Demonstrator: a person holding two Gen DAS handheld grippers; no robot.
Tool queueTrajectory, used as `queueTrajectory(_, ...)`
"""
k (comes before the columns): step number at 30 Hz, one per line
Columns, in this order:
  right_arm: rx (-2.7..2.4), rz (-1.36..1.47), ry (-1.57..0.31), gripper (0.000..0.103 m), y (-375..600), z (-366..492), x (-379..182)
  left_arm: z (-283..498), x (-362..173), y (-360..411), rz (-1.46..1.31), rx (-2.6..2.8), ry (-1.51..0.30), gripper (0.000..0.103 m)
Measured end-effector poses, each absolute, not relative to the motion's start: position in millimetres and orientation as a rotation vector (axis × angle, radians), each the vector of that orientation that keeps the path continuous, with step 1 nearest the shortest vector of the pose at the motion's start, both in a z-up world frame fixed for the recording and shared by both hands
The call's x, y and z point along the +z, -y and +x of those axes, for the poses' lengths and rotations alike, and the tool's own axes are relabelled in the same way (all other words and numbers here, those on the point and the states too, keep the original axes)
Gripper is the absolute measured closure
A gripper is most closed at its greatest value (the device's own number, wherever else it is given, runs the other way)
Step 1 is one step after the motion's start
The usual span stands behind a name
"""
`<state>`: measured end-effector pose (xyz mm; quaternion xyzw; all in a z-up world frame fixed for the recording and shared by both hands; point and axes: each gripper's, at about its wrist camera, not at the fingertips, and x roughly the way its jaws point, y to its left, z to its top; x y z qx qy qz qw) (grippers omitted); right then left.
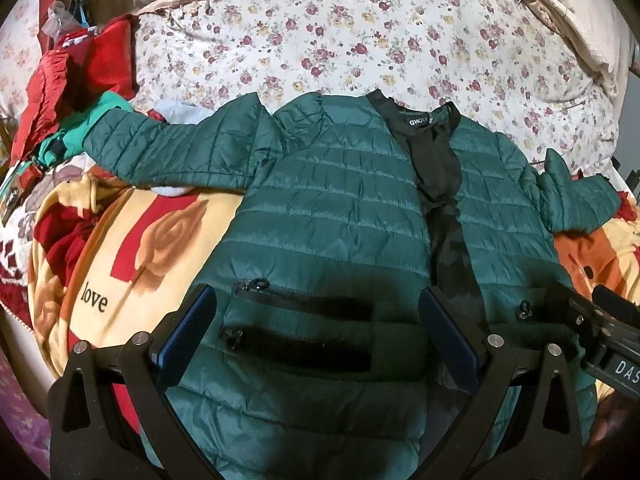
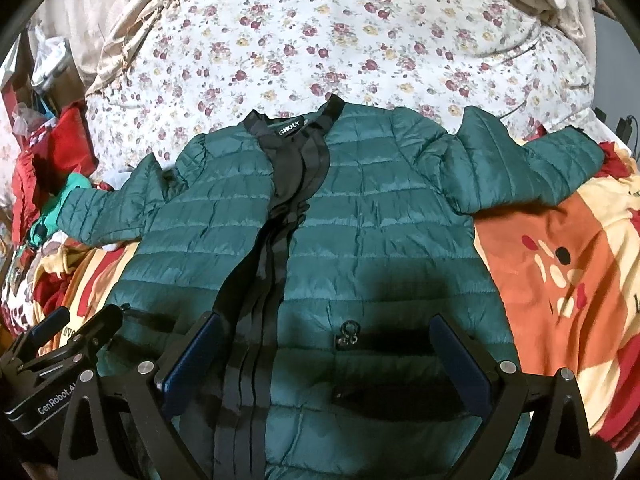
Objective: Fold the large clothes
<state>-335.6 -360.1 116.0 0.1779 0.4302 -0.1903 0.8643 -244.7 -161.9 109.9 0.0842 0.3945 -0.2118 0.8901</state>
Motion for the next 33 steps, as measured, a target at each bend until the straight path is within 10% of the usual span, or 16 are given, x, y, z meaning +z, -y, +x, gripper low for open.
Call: queueTrajectory(33,-0.405,0.373,-0.899,0.000,383.7,-288.4,117.4,-201.7,108.4,176.2,0.161,-0.391,-0.827,0.001)
